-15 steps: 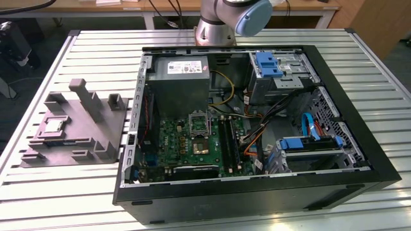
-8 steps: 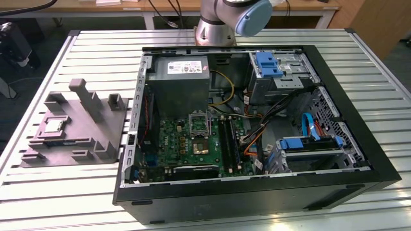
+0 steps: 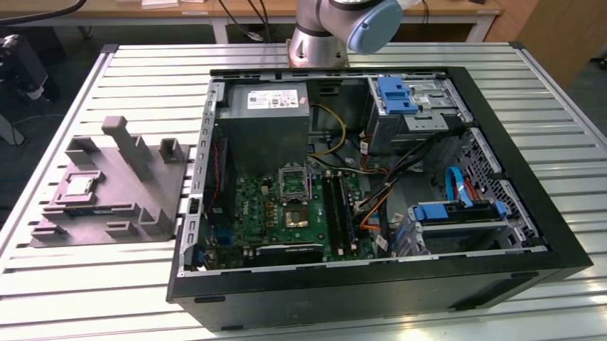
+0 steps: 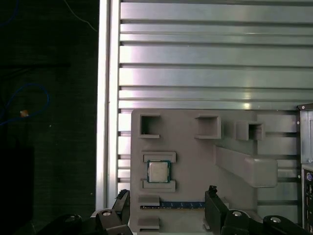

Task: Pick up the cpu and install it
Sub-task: 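Pick up the cpu and move it towards the insertion slot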

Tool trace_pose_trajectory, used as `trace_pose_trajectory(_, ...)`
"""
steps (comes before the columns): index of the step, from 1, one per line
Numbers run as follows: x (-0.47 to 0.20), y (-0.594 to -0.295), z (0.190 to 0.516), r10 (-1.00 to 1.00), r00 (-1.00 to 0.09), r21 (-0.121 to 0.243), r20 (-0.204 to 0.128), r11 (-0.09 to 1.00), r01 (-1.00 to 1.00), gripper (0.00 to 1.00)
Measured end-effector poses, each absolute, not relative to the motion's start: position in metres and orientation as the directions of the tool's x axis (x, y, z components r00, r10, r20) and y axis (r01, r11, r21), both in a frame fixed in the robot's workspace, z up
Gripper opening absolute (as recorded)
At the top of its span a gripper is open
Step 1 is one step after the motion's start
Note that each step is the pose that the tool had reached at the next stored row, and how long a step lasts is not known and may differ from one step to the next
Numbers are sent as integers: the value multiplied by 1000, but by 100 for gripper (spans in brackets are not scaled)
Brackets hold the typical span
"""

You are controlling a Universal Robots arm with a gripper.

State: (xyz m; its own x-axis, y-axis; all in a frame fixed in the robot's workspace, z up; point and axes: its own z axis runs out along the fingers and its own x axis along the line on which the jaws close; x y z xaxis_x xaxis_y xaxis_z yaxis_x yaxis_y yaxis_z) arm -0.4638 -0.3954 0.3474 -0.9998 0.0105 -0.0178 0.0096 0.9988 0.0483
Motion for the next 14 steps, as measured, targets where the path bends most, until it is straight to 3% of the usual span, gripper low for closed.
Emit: trace_pose_trajectory(14, -464, -395, 344, 11, -1000, 48, -18, 999, 10, 71)
